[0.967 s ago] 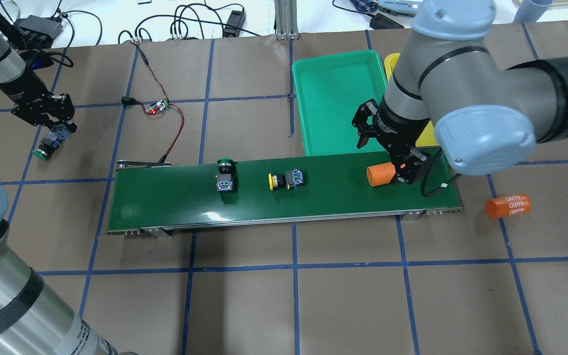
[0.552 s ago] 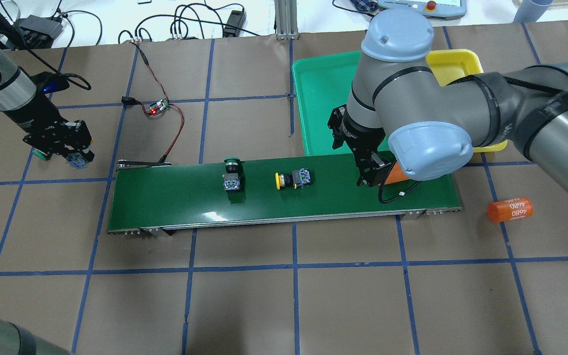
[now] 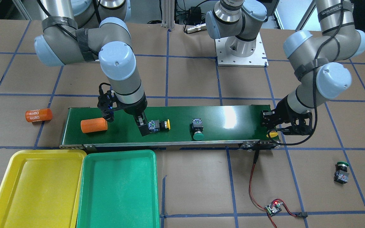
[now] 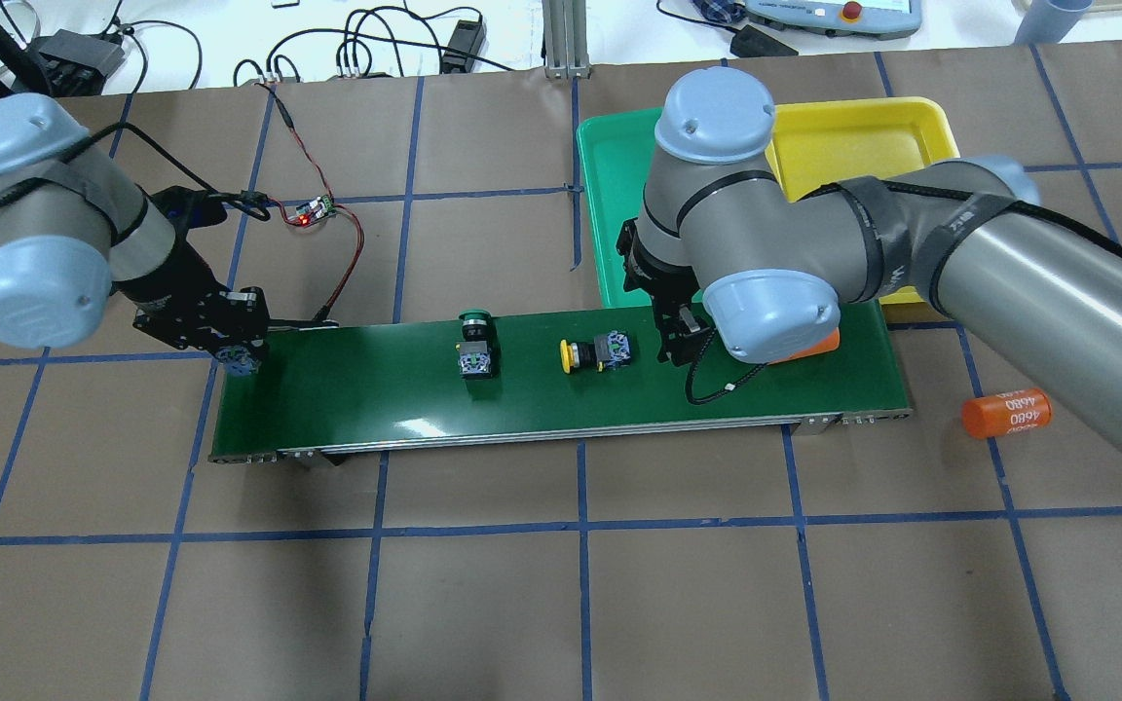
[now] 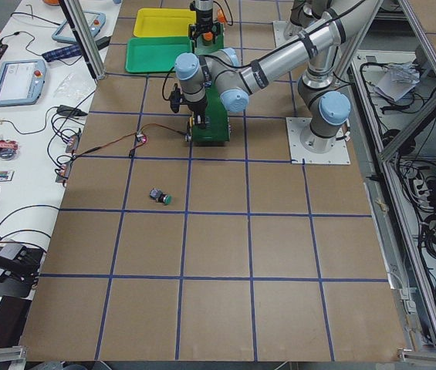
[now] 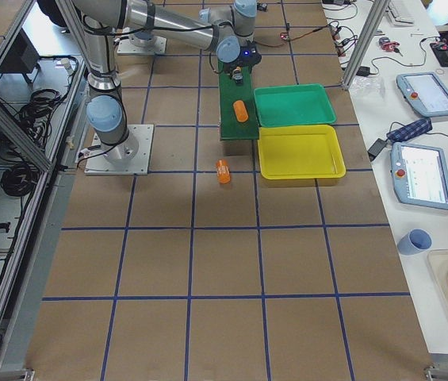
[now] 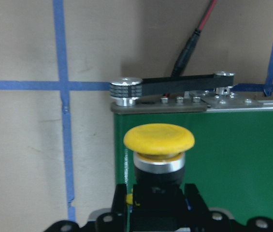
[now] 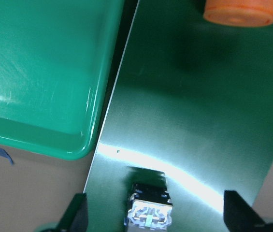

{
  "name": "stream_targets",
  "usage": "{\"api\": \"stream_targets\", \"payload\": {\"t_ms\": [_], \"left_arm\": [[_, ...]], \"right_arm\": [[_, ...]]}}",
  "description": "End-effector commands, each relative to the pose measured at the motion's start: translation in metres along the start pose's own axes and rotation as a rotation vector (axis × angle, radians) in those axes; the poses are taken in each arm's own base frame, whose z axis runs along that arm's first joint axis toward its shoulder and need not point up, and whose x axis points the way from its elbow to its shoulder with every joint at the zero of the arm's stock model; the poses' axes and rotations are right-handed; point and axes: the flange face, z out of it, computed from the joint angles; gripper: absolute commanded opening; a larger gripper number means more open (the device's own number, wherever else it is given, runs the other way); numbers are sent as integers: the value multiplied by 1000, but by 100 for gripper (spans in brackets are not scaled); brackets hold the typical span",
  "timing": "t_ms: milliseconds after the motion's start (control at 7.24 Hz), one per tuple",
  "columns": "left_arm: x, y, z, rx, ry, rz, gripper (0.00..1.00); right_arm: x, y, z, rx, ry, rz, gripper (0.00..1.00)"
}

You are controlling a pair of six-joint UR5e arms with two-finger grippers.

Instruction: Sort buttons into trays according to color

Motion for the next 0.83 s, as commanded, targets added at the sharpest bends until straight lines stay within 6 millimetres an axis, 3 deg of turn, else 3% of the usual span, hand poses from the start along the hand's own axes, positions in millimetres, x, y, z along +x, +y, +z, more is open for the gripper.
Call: {"api": "stream_targets", "payload": {"t_ms": [0,138,276,414,691], "left_arm": [[31,17,17,47,-18,27,0],[33,23,13,38,-16,35,1],[34,25,17,25,-10,29,60],[38,30,22,22,26,29,100],[35,29,0,27,29,19,100]], "right_arm": [[-2,13,21,2,18,1,100],[-4,12,28,2,29,4,100],[-3,12,29,2,33,2,94],[-2,12,30,3,44,0,89],[5,9,41,27,70,-3,89]]}}
